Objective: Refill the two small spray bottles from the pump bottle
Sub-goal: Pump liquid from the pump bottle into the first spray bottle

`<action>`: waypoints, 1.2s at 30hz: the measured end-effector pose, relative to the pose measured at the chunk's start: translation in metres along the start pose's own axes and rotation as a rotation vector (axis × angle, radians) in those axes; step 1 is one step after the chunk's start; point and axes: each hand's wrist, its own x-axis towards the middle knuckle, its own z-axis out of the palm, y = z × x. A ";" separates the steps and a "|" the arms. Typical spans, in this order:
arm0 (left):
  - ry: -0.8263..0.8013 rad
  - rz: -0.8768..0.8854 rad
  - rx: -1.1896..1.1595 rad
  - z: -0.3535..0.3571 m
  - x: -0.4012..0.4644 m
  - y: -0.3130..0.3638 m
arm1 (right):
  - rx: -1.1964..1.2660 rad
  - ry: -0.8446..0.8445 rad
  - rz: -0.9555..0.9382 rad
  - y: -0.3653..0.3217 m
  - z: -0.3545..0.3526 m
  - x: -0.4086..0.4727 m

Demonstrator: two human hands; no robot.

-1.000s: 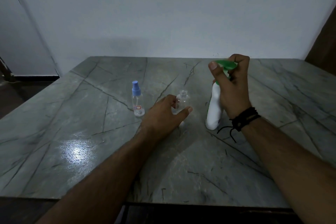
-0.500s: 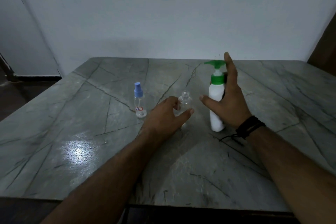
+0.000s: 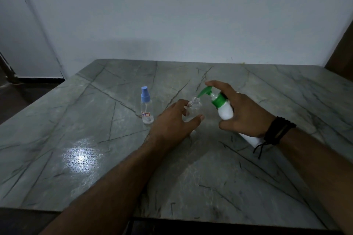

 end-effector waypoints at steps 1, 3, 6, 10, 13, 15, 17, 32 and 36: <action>-0.002 -0.002 0.005 0.000 0.000 0.000 | -0.004 -0.004 0.000 0.000 0.001 0.001; -0.004 -0.006 0.013 0.001 0.001 0.000 | -0.020 -0.018 0.001 0.000 0.003 0.003; 0.013 -0.003 0.020 0.001 0.000 0.001 | -0.052 -0.020 -0.003 -0.005 0.006 0.012; 0.069 -0.028 -0.049 0.000 0.000 -0.004 | -0.054 -0.089 -0.017 -0.016 0.011 0.029; 0.074 -0.050 -0.069 -0.002 0.001 -0.005 | -0.017 -0.074 -0.007 -0.019 0.014 0.037; 0.067 -0.058 -0.073 -0.002 0.001 -0.004 | 0.030 -0.028 -0.002 -0.019 0.016 0.036; 0.066 -0.059 -0.066 -0.003 0.001 -0.003 | 0.060 0.014 -0.014 -0.019 0.019 0.033; 0.017 -0.071 -0.039 -0.004 0.002 -0.001 | 0.114 0.071 0.001 -0.016 0.013 0.030; 0.022 -0.069 -0.031 -0.002 0.003 -0.001 | 0.123 0.074 0.004 -0.015 0.013 0.030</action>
